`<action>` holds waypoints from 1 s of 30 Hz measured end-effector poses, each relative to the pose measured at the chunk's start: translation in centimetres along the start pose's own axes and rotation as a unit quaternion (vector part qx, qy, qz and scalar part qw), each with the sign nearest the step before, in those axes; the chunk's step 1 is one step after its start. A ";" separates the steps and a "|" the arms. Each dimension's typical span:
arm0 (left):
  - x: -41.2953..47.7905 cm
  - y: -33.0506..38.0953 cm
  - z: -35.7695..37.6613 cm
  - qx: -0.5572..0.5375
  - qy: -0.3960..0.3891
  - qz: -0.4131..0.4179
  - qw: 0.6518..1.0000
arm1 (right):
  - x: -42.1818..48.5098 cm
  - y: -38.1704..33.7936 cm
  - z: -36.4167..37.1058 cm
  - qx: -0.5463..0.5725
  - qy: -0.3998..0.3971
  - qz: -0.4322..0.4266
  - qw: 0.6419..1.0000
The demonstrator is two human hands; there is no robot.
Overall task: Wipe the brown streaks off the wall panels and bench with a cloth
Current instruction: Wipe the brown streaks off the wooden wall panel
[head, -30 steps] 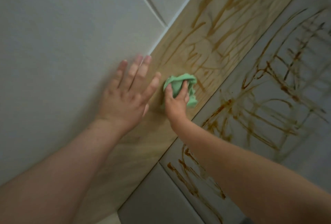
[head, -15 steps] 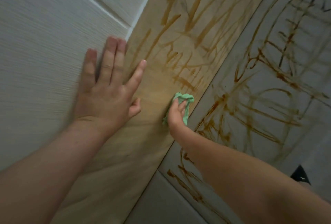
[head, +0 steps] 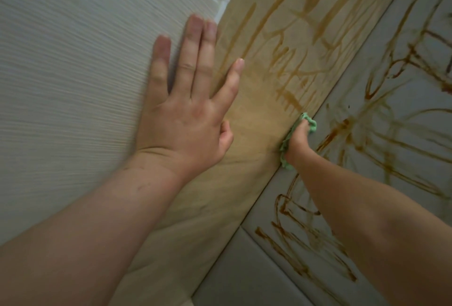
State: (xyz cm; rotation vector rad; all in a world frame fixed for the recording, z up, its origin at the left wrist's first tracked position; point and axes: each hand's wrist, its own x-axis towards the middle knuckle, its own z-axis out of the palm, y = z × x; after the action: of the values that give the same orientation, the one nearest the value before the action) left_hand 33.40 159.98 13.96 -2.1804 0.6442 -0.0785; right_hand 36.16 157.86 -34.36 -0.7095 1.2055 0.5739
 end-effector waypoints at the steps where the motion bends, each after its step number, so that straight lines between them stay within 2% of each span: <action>1: 0.0 0.0 0.0 -0.003 0.001 0.000 1.000 | -3.0 -1.0 0.1 -0.001 0.009 -0.002 1.000; 3: 0.1 0.0 0.0 -0.005 0.010 -0.003 1.000 | -12.1 -3.4 0.6 -0.032 -0.003 -0.022 0.999; 6: 0.1 0.1 0.0 -0.006 0.011 -0.006 1.000 | -24.5 -4.1 1.4 -0.083 -0.052 -0.114 0.989; 8: 0.1 0.1 0.0 -0.004 0.010 -0.005 1.000 | -27.5 -4.3 1.4 -0.124 -0.096 -0.221 0.963; 10: 0.0 0.1 -0.1 0.006 0.008 -0.005 1.000 | -26.9 -6.2 1.3 -0.127 -0.098 -0.306 0.939; 15: 0.1 0.1 0.2 0.003 0.015 -0.004 1.000 | -19.2 -10.5 0.8 -0.097 -0.046 -0.251 0.962; 23: -0.1 0.0 0.8 0.023 0.024 0.006 0.999 | -9.9 -9.5 -0.9 -0.078 -0.025 -0.138 0.987; 28: 0.0 -0.2 0.8 0.005 0.032 0.009 0.999 | -11.6 -10.1 0.0 -0.064 -0.001 -0.099 0.993; 30: 0.0 -0.1 0.9 0.001 0.037 0.005 0.999 | -14.9 -10.4 0.3 -0.064 -0.012 -0.128 0.990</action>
State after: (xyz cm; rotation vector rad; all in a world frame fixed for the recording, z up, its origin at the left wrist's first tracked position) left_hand 33.68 160.69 13.45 -2.1794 0.6975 -0.1560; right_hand 39.99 150.86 -17.99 -0.9478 1.0412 0.4455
